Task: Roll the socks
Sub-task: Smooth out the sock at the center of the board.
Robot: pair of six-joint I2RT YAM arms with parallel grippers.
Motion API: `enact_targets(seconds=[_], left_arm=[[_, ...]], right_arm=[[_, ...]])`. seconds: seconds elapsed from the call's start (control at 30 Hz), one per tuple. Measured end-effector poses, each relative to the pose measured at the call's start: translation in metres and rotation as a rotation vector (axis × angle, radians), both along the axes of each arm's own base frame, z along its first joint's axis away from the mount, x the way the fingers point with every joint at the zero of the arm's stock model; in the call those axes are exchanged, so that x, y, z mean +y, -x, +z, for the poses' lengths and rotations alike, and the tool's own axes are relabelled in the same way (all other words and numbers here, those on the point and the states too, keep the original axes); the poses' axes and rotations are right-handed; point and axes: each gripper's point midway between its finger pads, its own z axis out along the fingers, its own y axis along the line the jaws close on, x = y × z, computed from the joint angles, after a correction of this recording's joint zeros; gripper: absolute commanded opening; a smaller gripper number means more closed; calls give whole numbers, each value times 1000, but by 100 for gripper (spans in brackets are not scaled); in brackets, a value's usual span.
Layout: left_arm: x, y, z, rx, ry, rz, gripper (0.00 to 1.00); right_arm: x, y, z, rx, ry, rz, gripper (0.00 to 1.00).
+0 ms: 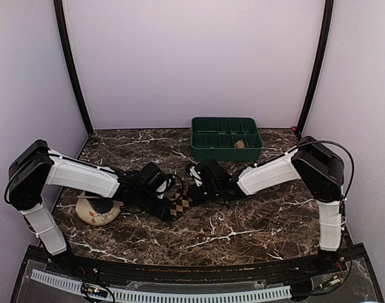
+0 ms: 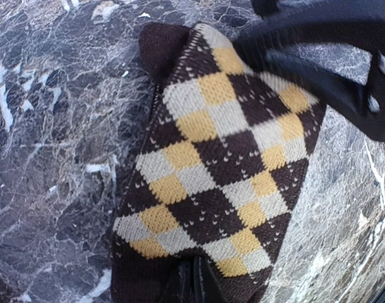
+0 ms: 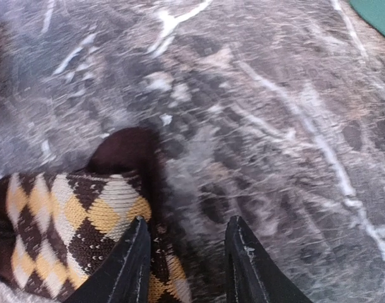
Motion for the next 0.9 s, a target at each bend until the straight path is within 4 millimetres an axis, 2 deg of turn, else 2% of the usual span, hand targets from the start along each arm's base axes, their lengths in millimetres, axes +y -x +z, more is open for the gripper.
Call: enact_targets(seconds=[0.4, 0.53, 0.63, 0.73, 0.9], left_arm=[[6, 4, 0, 6, -29, 6, 6], [10, 6, 0, 11, -39, 12, 6], [10, 6, 0, 10, -40, 12, 4], [10, 6, 0, 7, -38, 7, 1], [9, 6, 0, -22, -19, -23, 0]], right_arm=[[-17, -25, -8, -77, 110, -124, 35], [-21, -26, -7, -82, 110, -132, 37], [-32, -19, -6, -73, 118, -126, 37], [-37, -13, 5, -65, 113, -106, 38], [-27, -12, 36, -84, 59, -65, 39]])
